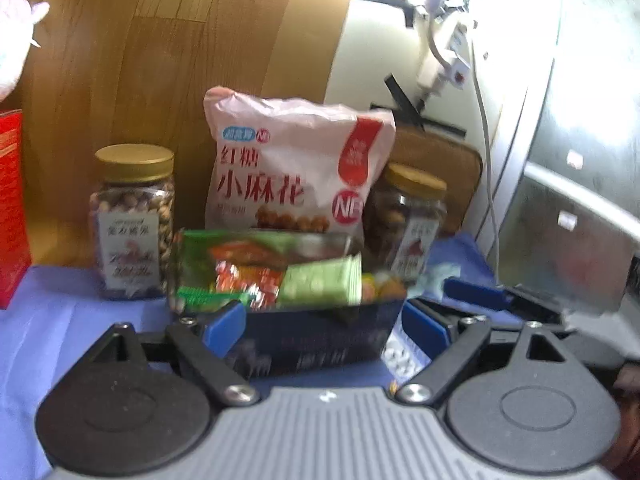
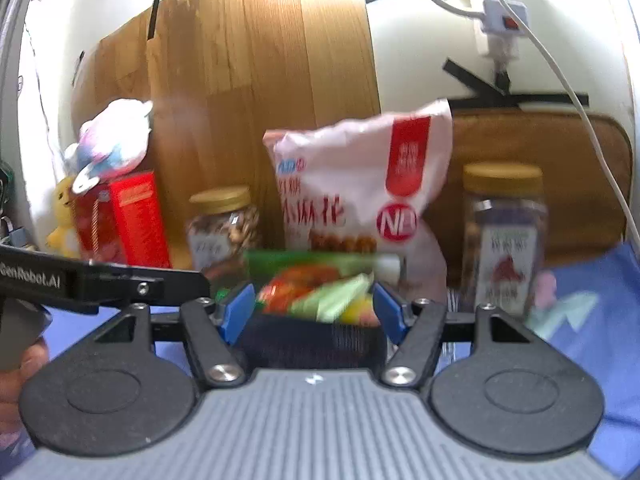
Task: Organize snacks
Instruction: 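Move the left gripper toward the clear nut bags, then grasp the clear pistachio bag with the left gripper and lift it, then lower the pistachio bag into the tin box and open the left gripper, then move the left gripper to the clear nut bag with yellow ends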
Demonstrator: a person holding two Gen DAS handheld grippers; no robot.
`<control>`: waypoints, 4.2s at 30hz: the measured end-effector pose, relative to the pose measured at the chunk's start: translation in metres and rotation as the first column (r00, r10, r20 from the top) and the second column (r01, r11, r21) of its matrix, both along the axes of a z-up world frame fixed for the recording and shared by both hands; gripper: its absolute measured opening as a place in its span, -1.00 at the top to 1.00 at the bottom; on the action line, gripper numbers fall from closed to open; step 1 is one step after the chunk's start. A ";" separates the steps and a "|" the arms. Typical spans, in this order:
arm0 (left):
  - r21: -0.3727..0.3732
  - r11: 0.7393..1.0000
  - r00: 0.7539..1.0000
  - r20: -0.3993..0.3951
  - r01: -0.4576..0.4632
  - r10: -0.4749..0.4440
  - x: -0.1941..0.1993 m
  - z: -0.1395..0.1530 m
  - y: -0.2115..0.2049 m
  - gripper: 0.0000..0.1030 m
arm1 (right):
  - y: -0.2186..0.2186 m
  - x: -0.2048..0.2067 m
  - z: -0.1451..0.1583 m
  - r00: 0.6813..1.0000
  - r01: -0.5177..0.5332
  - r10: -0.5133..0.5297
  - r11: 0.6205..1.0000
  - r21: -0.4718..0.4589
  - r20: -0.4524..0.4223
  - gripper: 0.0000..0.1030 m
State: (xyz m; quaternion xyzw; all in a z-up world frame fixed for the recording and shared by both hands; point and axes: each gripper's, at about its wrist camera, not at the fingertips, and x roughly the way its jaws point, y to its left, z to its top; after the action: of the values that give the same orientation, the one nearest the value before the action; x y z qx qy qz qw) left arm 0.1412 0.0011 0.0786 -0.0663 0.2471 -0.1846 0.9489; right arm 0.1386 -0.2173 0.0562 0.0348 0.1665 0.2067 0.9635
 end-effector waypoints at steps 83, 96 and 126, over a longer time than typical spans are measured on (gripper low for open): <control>-0.134 0.989 0.998 -0.004 -0.061 0.061 0.011 0.016 0.043 -0.46 | 0.062 -0.006 0.015 0.975 -0.222 0.221 0.974 -0.051 -0.023 0.72; -0.053 0.987 0.985 -0.094 -0.150 0.144 0.110 -0.012 0.036 -0.62 | 0.065 0.083 -0.019 1.000 -0.025 0.022 0.988 -0.151 -0.020 0.01; -0.216 0.975 0.949 -0.295 0.047 -0.111 -0.024 -0.078 0.020 -0.62 | 0.042 -0.049 -0.065 0.944 -0.208 0.192 0.978 -0.031 -0.270 0.30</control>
State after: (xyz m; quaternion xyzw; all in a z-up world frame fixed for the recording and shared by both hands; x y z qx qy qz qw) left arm 0.1177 0.0216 0.0005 -0.1819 0.3726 -0.2348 0.8792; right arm 0.0899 -0.1755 -0.0089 0.0166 0.3026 0.2918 0.9072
